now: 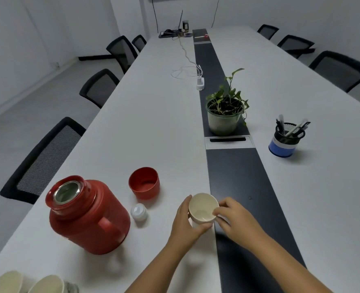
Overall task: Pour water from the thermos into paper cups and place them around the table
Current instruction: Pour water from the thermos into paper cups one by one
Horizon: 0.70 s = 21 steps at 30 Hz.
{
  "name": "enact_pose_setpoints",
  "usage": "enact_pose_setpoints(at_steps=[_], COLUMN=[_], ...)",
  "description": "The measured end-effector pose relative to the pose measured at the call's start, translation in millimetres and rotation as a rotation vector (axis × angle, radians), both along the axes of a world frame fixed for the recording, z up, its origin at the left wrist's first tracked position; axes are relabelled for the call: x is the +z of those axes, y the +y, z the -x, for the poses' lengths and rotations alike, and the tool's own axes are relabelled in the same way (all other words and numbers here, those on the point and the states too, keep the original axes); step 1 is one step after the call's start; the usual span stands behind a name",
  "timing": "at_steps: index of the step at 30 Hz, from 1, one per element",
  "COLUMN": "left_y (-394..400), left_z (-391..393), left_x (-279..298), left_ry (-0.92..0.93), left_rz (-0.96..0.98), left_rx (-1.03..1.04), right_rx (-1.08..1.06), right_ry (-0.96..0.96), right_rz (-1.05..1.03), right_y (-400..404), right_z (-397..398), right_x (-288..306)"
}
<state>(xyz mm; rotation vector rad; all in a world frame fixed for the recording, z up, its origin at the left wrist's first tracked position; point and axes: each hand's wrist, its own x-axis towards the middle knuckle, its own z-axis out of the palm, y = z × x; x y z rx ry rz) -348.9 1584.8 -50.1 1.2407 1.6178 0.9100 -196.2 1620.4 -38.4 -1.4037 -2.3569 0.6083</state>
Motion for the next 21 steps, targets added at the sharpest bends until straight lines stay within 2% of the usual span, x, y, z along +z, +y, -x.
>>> enact_pose_setpoints(at_steps=[5,9,13,16,21], left_y=[2,3,2,3,2], left_z=[1,3,3,2,2], left_x=[-10,-10,-16,-16,-9], left_ry=[0.007,-0.015,-0.017,0.003,0.023], left_rz=[-0.010,-0.033,-0.054,-0.071,-0.033], left_rx=[0.028,0.039,0.024,0.011,0.006], right_rx=[0.094,0.143,0.146,0.048,-0.137], right_ry=[-0.092,-0.059,0.011,0.196,0.563], right_rz=[-0.012,-0.146,-0.182,-0.192,-0.081], right_y=[9,11,6,5,-1], right_z=[-6,-5,-7,-12,-37], right_x=[3,-2,-8,-4,30])
